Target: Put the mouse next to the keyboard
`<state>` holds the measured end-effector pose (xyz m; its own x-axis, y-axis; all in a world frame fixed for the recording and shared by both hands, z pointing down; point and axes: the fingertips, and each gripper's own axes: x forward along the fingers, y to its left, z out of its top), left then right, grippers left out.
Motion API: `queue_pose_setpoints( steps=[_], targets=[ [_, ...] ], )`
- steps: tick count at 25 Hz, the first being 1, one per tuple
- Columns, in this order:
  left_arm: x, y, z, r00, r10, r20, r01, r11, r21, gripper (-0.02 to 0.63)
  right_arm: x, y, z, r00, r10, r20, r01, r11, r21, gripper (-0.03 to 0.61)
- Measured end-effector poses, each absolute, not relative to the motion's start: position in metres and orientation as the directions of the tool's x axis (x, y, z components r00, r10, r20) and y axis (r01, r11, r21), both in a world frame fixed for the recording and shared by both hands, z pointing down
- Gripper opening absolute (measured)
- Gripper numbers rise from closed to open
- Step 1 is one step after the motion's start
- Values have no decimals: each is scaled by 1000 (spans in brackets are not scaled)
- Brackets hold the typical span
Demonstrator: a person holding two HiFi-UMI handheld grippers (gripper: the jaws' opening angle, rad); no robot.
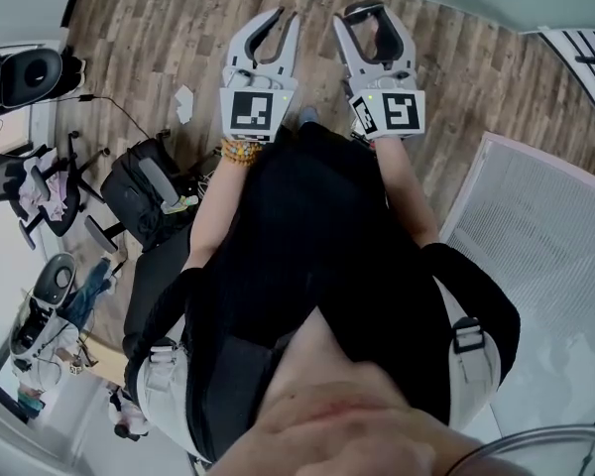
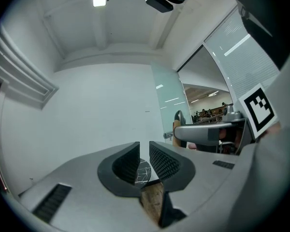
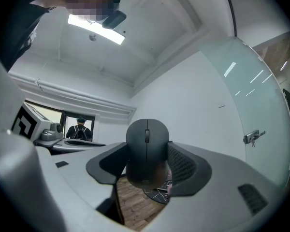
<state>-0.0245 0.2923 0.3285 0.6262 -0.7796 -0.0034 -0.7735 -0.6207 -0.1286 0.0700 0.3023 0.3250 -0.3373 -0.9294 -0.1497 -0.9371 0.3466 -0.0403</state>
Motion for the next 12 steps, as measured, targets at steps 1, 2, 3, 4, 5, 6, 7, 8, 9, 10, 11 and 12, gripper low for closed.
queue_pose_setpoints(
  steps=[1,2,3,4,5,6,7,8,9,10,11,12],
  targets=[
    [-23,287,331,624,-782,3,-775,-619,-126,66,73,297,327,-338,-930,-145,-937,348,-45,267],
    [-20,281,333,622,-783,10,-776,-618,-127,66,76,291,328,-339,-930,-142,-936,348,-48,267],
    [-18,276,334,621,-783,16,-776,-618,-128,66,79,285,329,-340,-930,-139,-936,349,-50,267],
    [-17,270,335,620,-784,20,-777,-617,-124,66,81,279,330,-341,-930,-137,-935,350,-52,267],
    [-15,264,337,619,-785,21,-778,-617,-118,64,82,274,332,-342,-930,-134,-935,352,-53,267],
    [-14,257,339,618,-786,22,-780,-616,-112,64,83,268,334,-344,-930,-130,-934,353,-54,267],
    [-13,248,341,617,-787,20,-781,-615,-108,64,84,261,336,-345,-930,-126,-934,354,-53,267],
    [-13,239,343,616,-787,18,-782,-615,-104,64,85,253,338,-346,-931,-120,-934,353,-49,267],
    [-12,229,346,616,-787,17,-783,-615,-96,64,87,245,340,-345,-932,-114,-935,352,-43,267],
    [-11,220,349,617,-787,17,-783,-616,-86,64,88,237,342,-343,-933,-109,-937,348,-36,267],
    [-11,211,352,619,-785,16,-782,-618,-83,64,90,229,345,-339,-935,-105,-939,343,-30,267],
    [-10,202,355,623,-782,13,-779,-622,-84,64,92,220,346,-332,-938,-103,-942,336,-23,267]
  ],
)
